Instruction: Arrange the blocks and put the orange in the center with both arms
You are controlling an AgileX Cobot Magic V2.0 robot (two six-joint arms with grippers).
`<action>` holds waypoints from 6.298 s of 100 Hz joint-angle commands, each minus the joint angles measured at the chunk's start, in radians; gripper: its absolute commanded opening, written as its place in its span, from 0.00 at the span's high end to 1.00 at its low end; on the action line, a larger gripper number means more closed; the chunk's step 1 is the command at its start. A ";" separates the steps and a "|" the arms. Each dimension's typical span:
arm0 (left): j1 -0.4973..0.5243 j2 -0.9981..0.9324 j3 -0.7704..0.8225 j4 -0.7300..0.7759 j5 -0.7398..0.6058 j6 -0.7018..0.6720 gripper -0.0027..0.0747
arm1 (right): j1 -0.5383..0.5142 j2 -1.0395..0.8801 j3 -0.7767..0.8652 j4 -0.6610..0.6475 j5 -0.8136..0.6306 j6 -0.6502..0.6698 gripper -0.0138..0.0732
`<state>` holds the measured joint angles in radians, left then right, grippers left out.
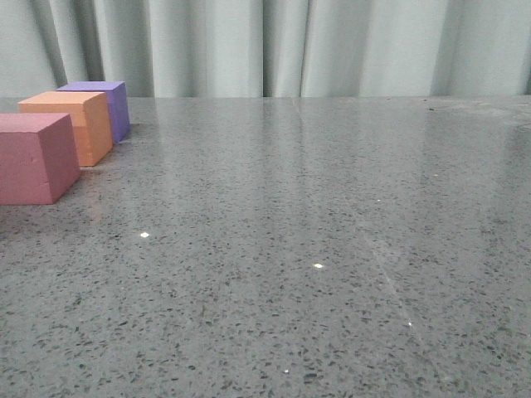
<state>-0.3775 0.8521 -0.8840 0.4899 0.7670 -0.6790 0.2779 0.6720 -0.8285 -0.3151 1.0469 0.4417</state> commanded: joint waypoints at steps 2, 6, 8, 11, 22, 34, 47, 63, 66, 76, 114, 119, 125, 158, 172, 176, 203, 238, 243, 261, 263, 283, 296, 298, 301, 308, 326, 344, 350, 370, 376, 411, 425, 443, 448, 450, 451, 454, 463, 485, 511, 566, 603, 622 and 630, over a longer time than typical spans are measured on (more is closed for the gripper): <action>0.001 -0.089 0.064 0.026 -0.045 -0.021 0.31 | -0.003 -0.004 -0.023 -0.039 -0.044 -0.011 0.10; 0.001 -0.126 0.096 0.026 -0.045 -0.033 0.31 | -0.003 -0.004 -0.023 -0.039 -0.044 -0.011 0.10; 0.001 -0.144 0.114 0.026 -0.045 -0.033 0.31 | -0.003 -0.004 -0.023 -0.037 -0.044 -0.011 0.10; 0.001 -0.167 0.141 0.026 -0.045 -0.036 0.31 | -0.003 -0.004 -0.023 -0.037 -0.044 -0.012 0.10; 0.001 -0.252 0.209 0.015 -0.038 -0.036 0.31 | -0.003 -0.004 -0.023 -0.036 -0.044 -0.025 0.10; 0.001 -0.312 0.256 -0.003 0.002 -0.036 0.31 | -0.003 -0.004 -0.023 -0.029 -0.044 -0.025 0.10; 0.001 -0.329 0.288 -0.003 0.043 -0.036 0.31 | -0.003 -0.004 -0.023 -0.026 -0.044 -0.025 0.10; 0.001 -0.329 0.289 0.013 0.055 -0.036 0.32 | -0.003 -0.004 -0.023 -0.026 -0.044 -0.025 0.10; 0.001 -0.329 0.289 0.017 0.055 -0.036 0.32 | -0.003 -0.004 -0.023 -0.026 -0.044 -0.025 0.10; 0.001 -0.329 0.289 0.019 0.055 -0.036 0.32 | -0.003 -0.004 -0.023 -0.026 -0.044 -0.025 0.10; 0.001 -0.329 0.289 0.019 0.055 -0.036 0.55 | -0.003 -0.004 -0.023 -0.027 -0.044 -0.025 0.33; 0.001 -0.329 0.289 0.019 0.055 -0.036 0.64 | -0.003 -0.004 -0.023 -0.027 -0.044 -0.025 0.44; 0.001 -0.329 0.289 0.019 0.055 -0.036 0.76 | -0.003 -0.004 -0.023 -0.027 -0.044 -0.025 0.58; 0.001 -0.329 0.289 0.019 0.055 -0.034 0.99 | -0.003 -0.004 -0.023 -0.026 -0.044 -0.024 0.92; 0.001 -0.329 0.289 0.019 0.055 -0.034 0.99 | -0.003 -0.004 -0.023 -0.026 -0.044 -0.024 0.92; 0.001 -0.329 0.289 0.019 0.055 -0.034 0.99 | -0.003 -0.004 -0.023 -0.026 -0.044 -0.024 0.92; 0.001 -0.329 0.289 0.019 0.055 -0.034 0.99 | -0.003 -0.004 -0.023 -0.026 -0.044 -0.024 0.92; 0.001 -0.329 0.289 0.019 0.055 -0.034 0.99 | -0.003 -0.004 -0.023 -0.026 -0.044 -0.024 0.92; 0.001 -0.329 0.292 0.019 0.055 -0.034 0.99 | -0.003 -0.004 -0.023 -0.026 -0.044 -0.024 0.92; 0.001 -0.329 0.321 0.023 0.006 -0.027 0.99 | -0.003 -0.004 -0.023 -0.026 -0.044 -0.024 0.92; 0.001 -0.329 0.327 0.023 -0.016 -0.027 0.99 | -0.003 -0.004 -0.023 -0.026 -0.044 -0.024 0.92; 0.080 -0.404 0.436 -0.049 -0.358 0.104 0.99 | -0.003 -0.004 -0.023 -0.026 -0.044 -0.024 0.92; 0.182 -0.487 0.540 -0.182 -0.561 0.304 0.99 | -0.003 -0.004 -0.023 -0.026 -0.044 -0.024 0.92; 0.198 -0.501 0.558 -0.197 -0.591 0.325 0.99 | -0.003 -0.004 -0.023 -0.026 -0.044 -0.024 0.92; 0.218 -0.521 0.583 -0.216 -0.631 0.347 0.99 | -0.003 -0.004 -0.023 -0.026 -0.044 -0.024 0.92; 0.263 -0.575 0.647 -0.248 -0.715 0.380 0.99 | -0.003 -0.004 -0.023 -0.026 -0.044 -0.024 0.92; 0.330 -0.734 0.808 -0.307 -0.789 0.418 0.99 | -0.003 -0.004 -0.023 -0.026 -0.044 -0.024 0.92; 0.332 -0.868 0.937 -0.311 -0.796 0.418 0.99 | -0.003 -0.004 -0.023 -0.026 -0.044 -0.024 0.92; 0.332 -0.891 0.932 -0.315 -0.737 0.418 0.99 | -0.003 -0.004 -0.023 -0.026 -0.044 -0.024 0.92; 0.332 -0.888 0.933 -0.308 -0.767 0.418 0.99 | -0.003 -0.004 -0.023 -0.026 -0.043 -0.024 0.92; 0.332 -0.888 0.933 -0.308 -0.784 0.418 0.99 | -0.003 -0.004 -0.023 -0.026 -0.043 -0.024 0.92; 0.332 -0.888 0.933 -0.308 -0.805 0.418 0.99 | -0.003 -0.004 -0.023 -0.026 -0.043 -0.024 0.92; 0.332 -0.888 0.933 -0.308 -0.805 0.418 0.99 | -0.003 -0.004 -0.023 -0.026 -0.043 -0.024 0.92; 0.332 -0.888 0.933 -0.308 -0.805 0.418 0.99 | -0.003 -0.004 -0.023 -0.026 -0.043 -0.024 0.92; 0.332 -0.888 0.933 -0.308 -0.805 0.418 0.99 | -0.003 -0.004 -0.023 -0.026 -0.043 -0.024 0.92; 0.332 -0.888 0.933 -0.308 -0.805 0.418 0.99 | -0.003 -0.004 -0.023 -0.026 -0.043 -0.024 0.92; 0.332 -0.888 0.933 -0.308 -0.805 0.418 0.99 | -0.003 -0.004 -0.023 -0.026 -0.043 -0.024 0.92; 0.332 -0.888 0.933 -0.308 -0.805 0.418 0.99 | -0.003 -0.004 -0.023 -0.026 -0.043 -0.024 0.92; 0.332 -0.888 0.933 -0.308 -0.805 0.418 0.99 | -0.003 -0.004 -0.023 -0.026 -0.043 -0.024 0.92; 0.332 -0.888 0.933 -0.308 -0.805 0.418 0.99 | -0.003 -0.004 -0.023 -0.026 -0.043 -0.024 0.92; 0.332 -0.888 0.933 -0.308 -0.805 0.418 0.99 | -0.003 -0.004 -0.023 -0.027 -0.044 -0.024 0.92; 0.332 -0.888 0.933 -0.308 -0.805 0.418 0.99 | -0.006 -0.395 0.248 0.022 -0.551 -0.156 0.92; 0.332 -0.888 0.933 -0.308 -0.805 0.418 0.99 | -0.165 -0.701 0.569 0.310 -0.610 -0.380 0.92; 0.332 -0.888 0.933 -0.308 -0.808 0.418 0.99 | -0.243 -0.703 0.697 0.373 -0.722 -0.394 0.92; 0.332 -0.888 0.933 -0.308 -0.808 0.418 0.99 | -0.241 -0.708 0.733 0.373 -0.773 -0.394 0.92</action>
<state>-0.0464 -0.0034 -0.0048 0.1880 0.0397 -0.2617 0.0428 -0.0121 -0.1008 0.0475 0.4204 0.0602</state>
